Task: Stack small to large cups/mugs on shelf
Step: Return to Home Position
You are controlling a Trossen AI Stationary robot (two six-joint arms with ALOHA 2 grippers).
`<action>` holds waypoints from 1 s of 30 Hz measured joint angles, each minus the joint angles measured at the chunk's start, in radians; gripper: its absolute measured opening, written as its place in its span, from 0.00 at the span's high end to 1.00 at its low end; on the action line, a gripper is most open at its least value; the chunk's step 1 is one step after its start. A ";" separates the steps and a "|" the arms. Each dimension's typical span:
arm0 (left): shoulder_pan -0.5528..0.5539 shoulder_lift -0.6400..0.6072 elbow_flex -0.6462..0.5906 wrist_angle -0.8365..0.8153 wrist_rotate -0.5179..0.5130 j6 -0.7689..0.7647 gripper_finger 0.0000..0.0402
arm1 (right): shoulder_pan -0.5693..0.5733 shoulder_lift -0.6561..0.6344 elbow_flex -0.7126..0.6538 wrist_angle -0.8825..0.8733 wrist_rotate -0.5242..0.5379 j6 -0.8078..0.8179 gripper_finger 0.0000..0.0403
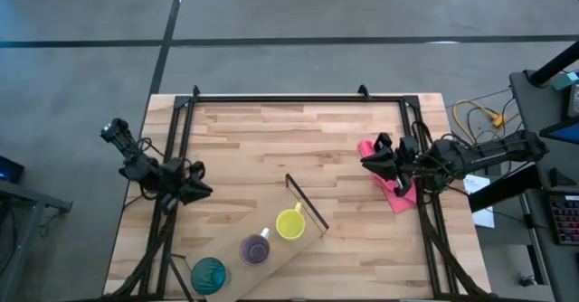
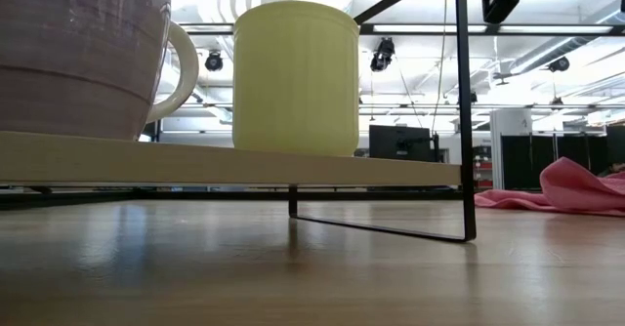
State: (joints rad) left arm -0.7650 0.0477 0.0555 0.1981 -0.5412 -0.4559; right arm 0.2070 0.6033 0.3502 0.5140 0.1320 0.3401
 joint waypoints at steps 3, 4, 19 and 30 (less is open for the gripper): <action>0.000 -0.023 -0.032 -0.001 0.027 0.002 0.87 | 0.000 0.001 -0.007 -0.002 0.000 0.010 0.85; 0.000 -0.022 -0.039 -0.014 0.031 0.003 0.87 | -0.001 0.002 -0.008 -0.002 0.000 0.020 0.85; 0.053 -0.023 -0.048 0.029 0.011 0.130 0.87 | -0.002 0.002 -0.010 -0.002 0.000 0.052 0.85; 0.164 -0.022 -0.049 0.161 0.036 0.292 0.87 | -0.002 0.002 -0.010 0.000 0.000 0.008 0.85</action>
State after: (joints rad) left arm -0.6013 0.0254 0.0067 0.3596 -0.5052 -0.1640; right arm 0.2047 0.6053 0.3401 0.5137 0.1322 0.3477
